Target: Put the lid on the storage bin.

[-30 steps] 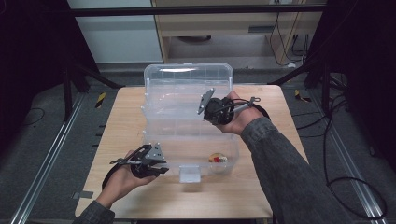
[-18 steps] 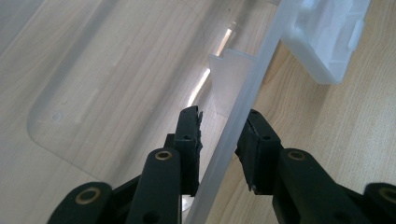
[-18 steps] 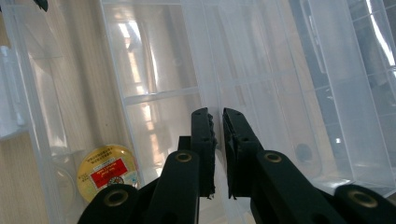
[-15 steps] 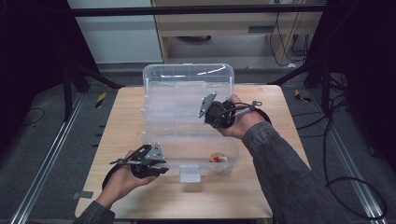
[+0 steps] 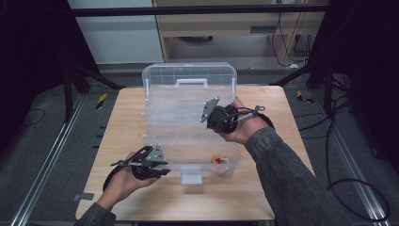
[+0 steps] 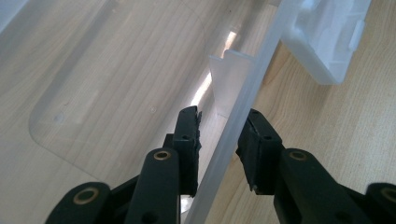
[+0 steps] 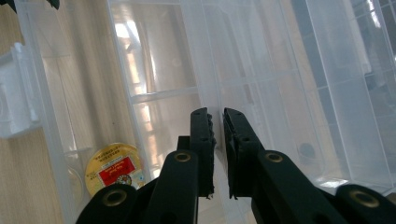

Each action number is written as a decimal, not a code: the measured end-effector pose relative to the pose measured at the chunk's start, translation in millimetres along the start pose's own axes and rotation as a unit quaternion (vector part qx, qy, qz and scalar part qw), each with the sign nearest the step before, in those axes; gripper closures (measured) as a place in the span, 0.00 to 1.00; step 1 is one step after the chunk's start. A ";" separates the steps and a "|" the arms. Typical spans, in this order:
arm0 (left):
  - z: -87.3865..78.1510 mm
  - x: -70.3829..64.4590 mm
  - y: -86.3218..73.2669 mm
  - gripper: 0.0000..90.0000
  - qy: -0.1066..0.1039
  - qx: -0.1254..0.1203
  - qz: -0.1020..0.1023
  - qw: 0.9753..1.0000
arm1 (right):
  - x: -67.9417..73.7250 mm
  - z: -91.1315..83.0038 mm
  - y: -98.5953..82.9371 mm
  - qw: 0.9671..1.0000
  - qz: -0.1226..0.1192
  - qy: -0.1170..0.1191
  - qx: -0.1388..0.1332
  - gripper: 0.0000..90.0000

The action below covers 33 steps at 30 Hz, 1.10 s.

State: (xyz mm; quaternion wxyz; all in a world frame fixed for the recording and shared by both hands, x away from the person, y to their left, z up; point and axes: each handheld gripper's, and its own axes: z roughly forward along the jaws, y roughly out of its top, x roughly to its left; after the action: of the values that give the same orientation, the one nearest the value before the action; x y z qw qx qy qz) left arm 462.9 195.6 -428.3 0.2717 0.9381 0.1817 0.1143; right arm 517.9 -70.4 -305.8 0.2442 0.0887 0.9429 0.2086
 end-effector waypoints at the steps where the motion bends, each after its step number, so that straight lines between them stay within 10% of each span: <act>1: 0.0 0.0 0.0 0.76 0.000 0.000 0.000 1.000 | 0.0 0.0 0.0 1.000 0.000 0.000 0.000 0.92; 33: 0.5 -4.7 -0.8 0.72 0.020 -0.006 0.001 1.000 | 13.8 -1.9 -5.4 1.000 0.008 -0.009 -0.010 0.91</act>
State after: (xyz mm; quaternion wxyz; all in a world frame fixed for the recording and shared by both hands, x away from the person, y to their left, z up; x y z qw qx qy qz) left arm 458.6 194.2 -429.6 0.2734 0.9342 0.1855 0.1348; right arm 504.6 -72.2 -312.5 0.2522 0.0958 0.9378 0.2186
